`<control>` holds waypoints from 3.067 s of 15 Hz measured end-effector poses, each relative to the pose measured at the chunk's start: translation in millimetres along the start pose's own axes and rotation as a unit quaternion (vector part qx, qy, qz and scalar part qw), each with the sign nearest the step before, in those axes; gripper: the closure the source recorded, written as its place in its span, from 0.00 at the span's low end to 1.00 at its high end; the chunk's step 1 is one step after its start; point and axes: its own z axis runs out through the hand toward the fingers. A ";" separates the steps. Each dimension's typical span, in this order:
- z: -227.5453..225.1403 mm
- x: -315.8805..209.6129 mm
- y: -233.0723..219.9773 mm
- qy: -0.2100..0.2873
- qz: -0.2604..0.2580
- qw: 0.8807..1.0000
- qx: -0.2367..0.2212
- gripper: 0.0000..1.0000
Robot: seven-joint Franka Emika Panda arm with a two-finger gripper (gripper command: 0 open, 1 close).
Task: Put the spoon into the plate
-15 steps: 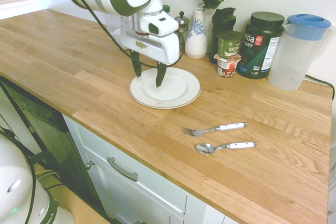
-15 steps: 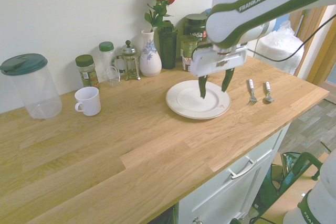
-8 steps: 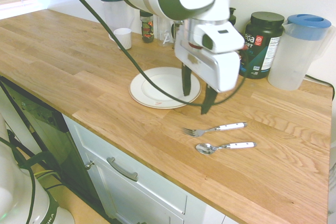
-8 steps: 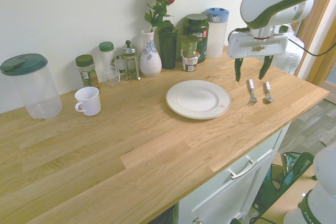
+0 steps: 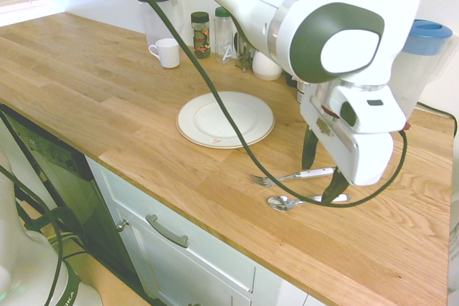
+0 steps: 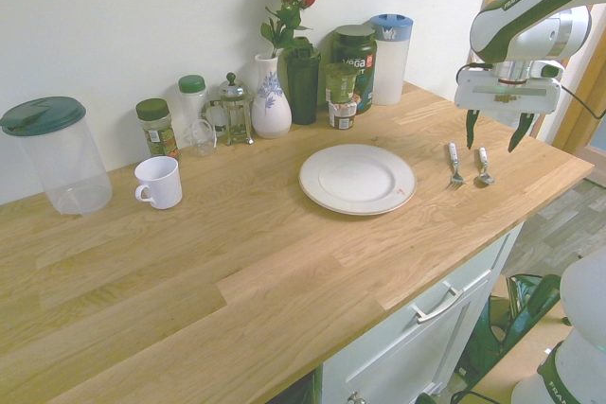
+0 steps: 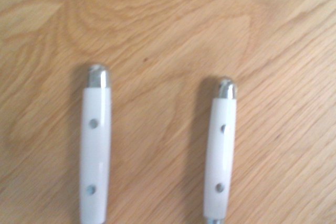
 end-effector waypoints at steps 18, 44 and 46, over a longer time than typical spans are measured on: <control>41.7 24.0 -8.9 -0.001 0.038 0.999 0.000 1.00; -99.0 -53.7 -24.1 0.013 -0.084 0.991 0.103 1.00; -116.7 -116.8 -46.1 0.024 -0.150 0.982 0.112 1.00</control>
